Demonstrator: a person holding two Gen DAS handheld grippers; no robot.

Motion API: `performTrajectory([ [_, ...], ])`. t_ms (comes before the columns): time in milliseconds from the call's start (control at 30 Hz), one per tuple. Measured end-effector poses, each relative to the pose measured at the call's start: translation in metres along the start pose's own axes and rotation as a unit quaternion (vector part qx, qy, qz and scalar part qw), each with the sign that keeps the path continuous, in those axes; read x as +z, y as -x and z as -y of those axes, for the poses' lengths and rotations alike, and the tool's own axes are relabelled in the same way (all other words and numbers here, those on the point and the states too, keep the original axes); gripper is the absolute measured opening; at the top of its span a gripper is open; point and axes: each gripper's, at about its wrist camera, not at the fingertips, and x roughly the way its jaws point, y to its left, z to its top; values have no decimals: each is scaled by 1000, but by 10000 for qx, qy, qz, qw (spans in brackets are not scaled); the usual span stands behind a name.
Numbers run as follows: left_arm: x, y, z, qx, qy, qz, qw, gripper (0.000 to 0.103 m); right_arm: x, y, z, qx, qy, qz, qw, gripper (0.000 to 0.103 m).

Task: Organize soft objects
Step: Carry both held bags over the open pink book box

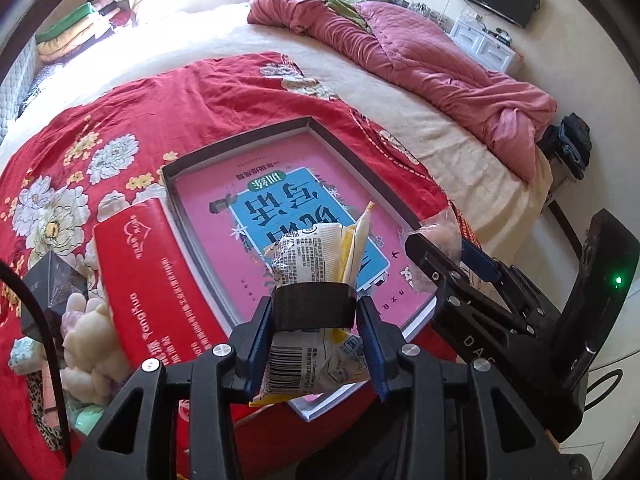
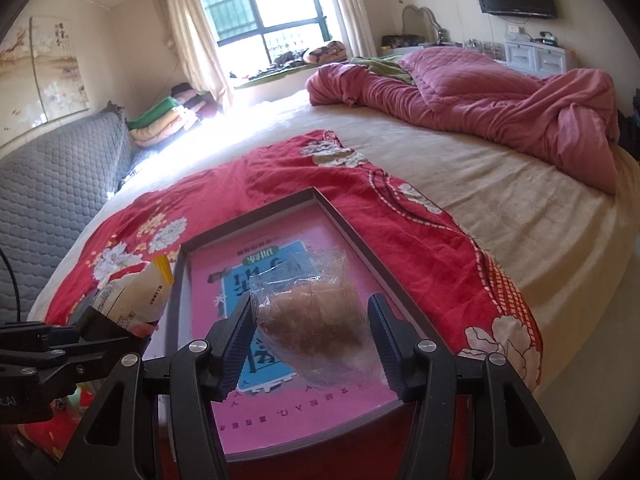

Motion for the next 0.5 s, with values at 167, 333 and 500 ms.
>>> performTrajectory([
  [167, 8, -30, 13, 184, -245, -343, 9989, 42, -2, -18, 12, -27, -79, -247, 9997, 59],
  [333, 3, -48, 23, 290, -472, -565, 9969, 42, -7, -32, 16, -249, 53, -555, 9981, 59],
  [500, 0, -61, 27, 324, -533, -747, 9953, 42, -11, -42, 27, -321, -21, -754, 9966, 59],
])
